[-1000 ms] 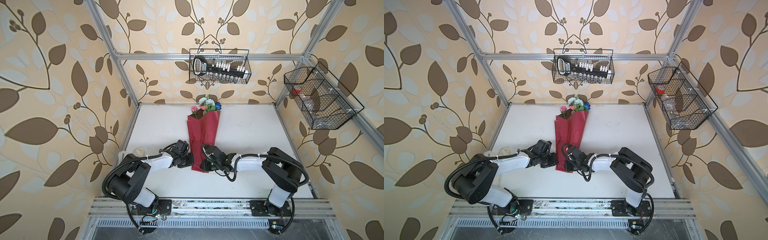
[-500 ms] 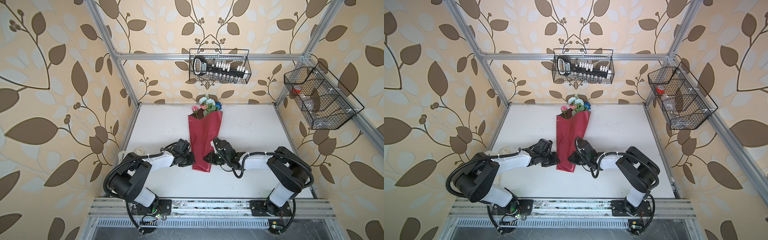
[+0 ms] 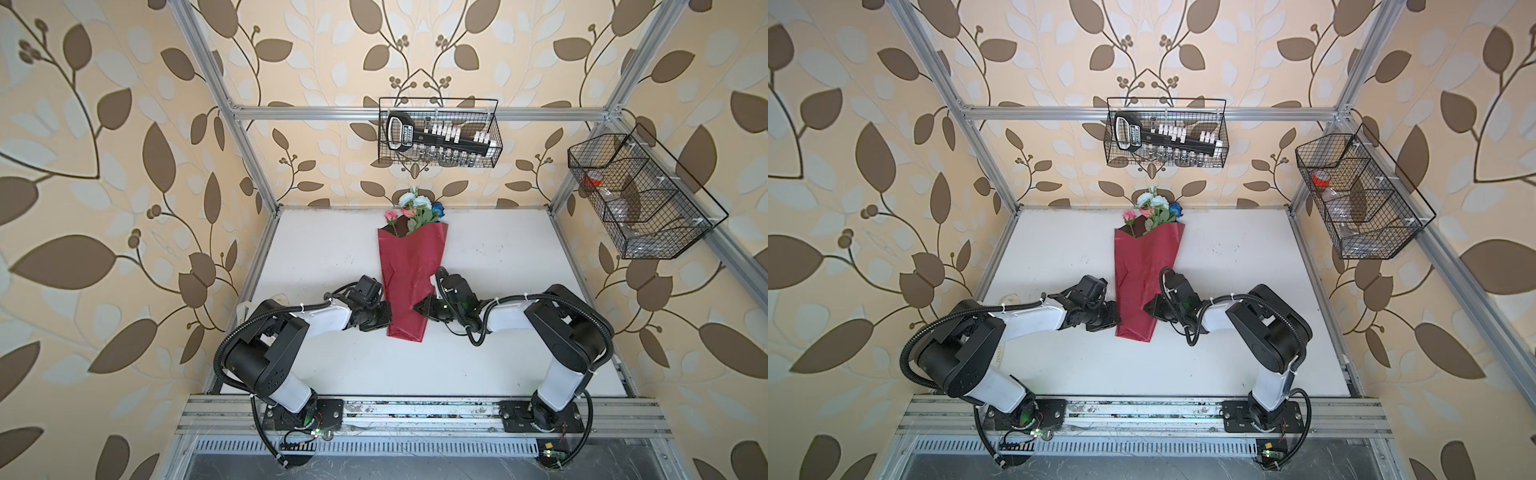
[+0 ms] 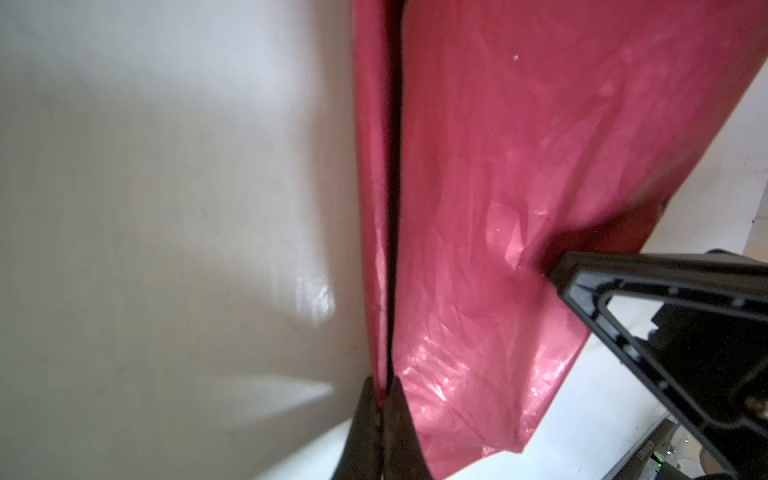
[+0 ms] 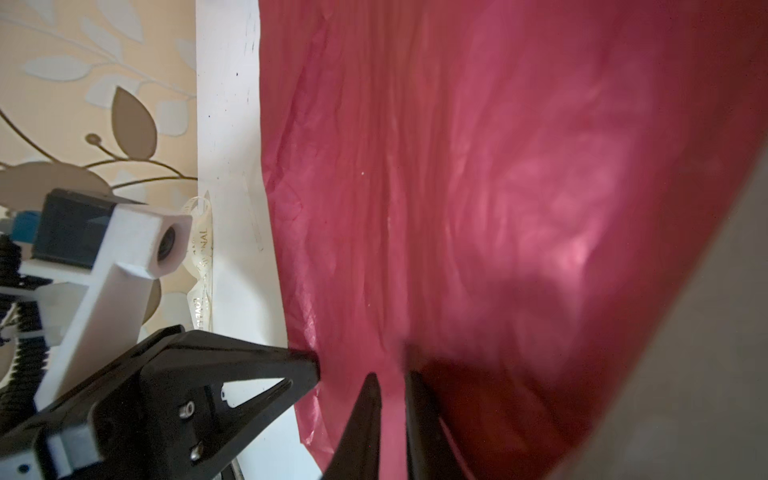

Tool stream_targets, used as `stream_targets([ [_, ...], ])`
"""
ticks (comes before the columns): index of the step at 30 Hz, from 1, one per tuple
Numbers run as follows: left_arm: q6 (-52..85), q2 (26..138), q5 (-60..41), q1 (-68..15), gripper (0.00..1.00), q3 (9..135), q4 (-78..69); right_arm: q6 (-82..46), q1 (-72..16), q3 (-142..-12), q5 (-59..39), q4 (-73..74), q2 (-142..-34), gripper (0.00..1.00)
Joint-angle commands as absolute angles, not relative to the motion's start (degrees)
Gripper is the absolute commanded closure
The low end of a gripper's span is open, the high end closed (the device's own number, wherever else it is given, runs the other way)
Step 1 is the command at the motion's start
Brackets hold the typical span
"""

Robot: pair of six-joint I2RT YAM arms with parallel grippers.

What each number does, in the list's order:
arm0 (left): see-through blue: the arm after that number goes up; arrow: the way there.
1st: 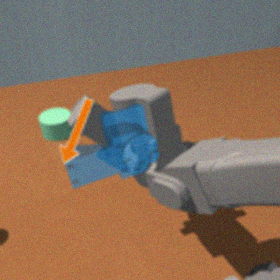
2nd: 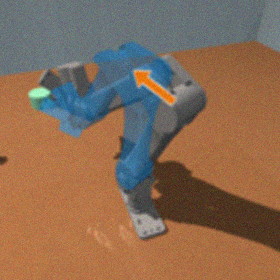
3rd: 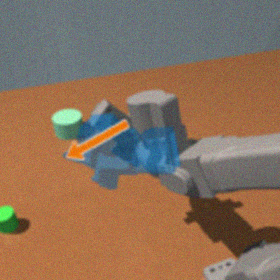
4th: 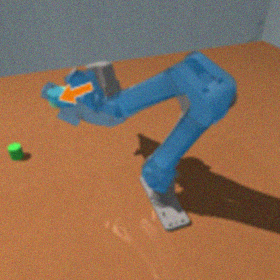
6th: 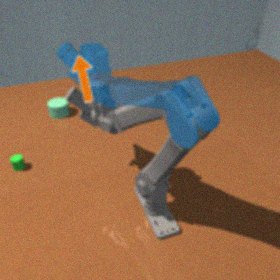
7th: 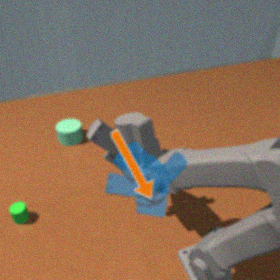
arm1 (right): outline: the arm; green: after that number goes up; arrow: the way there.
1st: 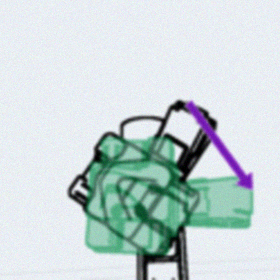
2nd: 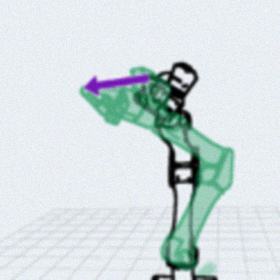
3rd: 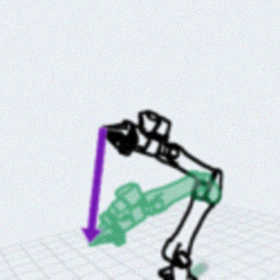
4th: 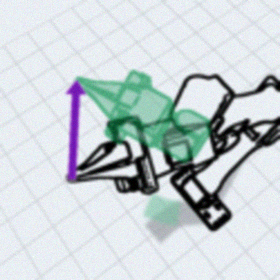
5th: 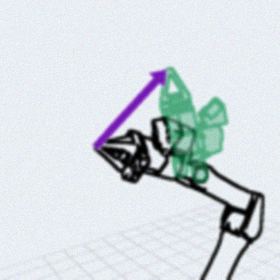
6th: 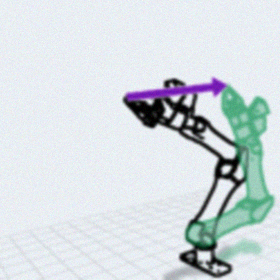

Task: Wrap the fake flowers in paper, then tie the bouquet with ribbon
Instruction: 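Release the narrow end with the right gripper and move it to the cone's flower end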

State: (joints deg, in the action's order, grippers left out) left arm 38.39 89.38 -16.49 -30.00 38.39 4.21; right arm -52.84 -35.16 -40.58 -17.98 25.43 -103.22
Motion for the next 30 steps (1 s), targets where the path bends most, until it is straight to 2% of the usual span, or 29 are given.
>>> stream_targets([
  [1, 38.6, 93.1, -12.0, -30.2, 1.00, 36.1, 12.9, -51.1, -33.8, -41.1, -20.1, 27.7, -105.4, 0.85],
  [13, 37.9, 93.4, -11.4, -30.2, 1.00, 36.7, 14.5, -50.5, -25.8, -46.6, -23.2, 29.0, -110.5, 0.85],
  [30, 37.8, 94.3, -12.5, -30.2, 1.00, 36.5, 14.3, -51.7, -15.6, -61.1, -24.4, 28.3, -123.0, 0.86],
])
